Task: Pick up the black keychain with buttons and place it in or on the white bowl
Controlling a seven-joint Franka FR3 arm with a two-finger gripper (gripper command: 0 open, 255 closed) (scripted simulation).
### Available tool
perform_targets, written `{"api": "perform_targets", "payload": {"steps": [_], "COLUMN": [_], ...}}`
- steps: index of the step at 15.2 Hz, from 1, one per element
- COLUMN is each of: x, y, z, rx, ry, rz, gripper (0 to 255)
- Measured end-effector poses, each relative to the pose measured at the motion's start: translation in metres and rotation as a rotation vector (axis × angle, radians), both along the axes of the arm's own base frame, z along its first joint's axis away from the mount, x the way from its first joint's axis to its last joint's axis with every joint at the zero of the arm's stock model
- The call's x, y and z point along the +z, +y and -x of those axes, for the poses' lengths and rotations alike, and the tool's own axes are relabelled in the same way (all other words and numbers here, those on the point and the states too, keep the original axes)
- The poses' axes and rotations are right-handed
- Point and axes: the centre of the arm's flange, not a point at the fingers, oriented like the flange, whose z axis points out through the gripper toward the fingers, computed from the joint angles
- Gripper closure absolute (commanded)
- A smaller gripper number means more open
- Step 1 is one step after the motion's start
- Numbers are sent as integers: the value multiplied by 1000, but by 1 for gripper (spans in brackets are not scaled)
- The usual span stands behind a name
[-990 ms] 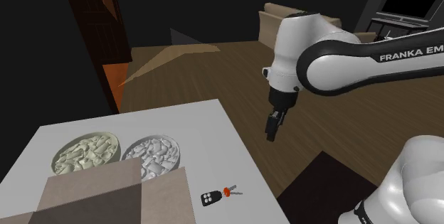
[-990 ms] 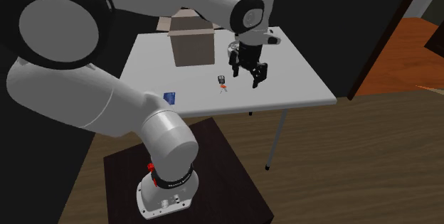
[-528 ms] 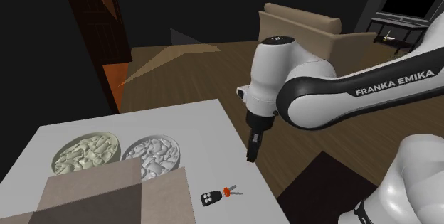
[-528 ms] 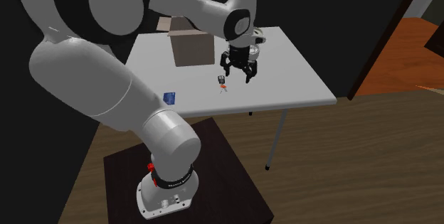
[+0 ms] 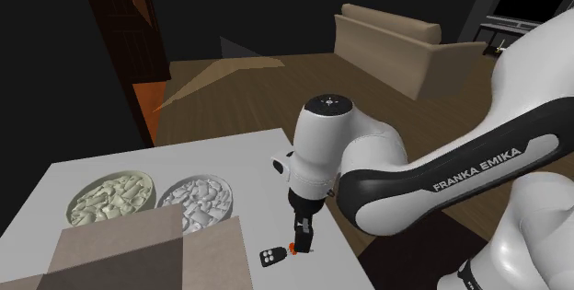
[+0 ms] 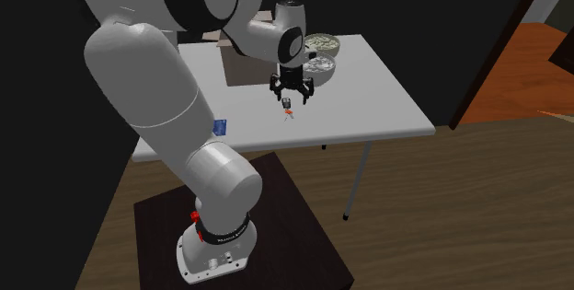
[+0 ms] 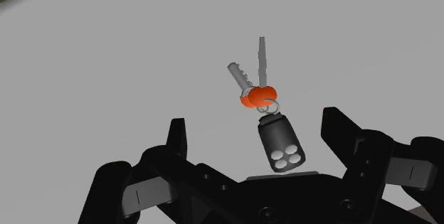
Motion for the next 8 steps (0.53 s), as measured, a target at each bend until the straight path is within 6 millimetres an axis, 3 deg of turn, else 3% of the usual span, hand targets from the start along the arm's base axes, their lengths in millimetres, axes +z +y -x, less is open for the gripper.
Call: {"api": "perform_targets", "payload": {"steps": [4,8], "x": [-21,-43], "y": [15,17], "z": [7,6], "rx": [61,65], "ry": [-14,-15], "rz": [-5,-5], "gripper": [0,0]}}
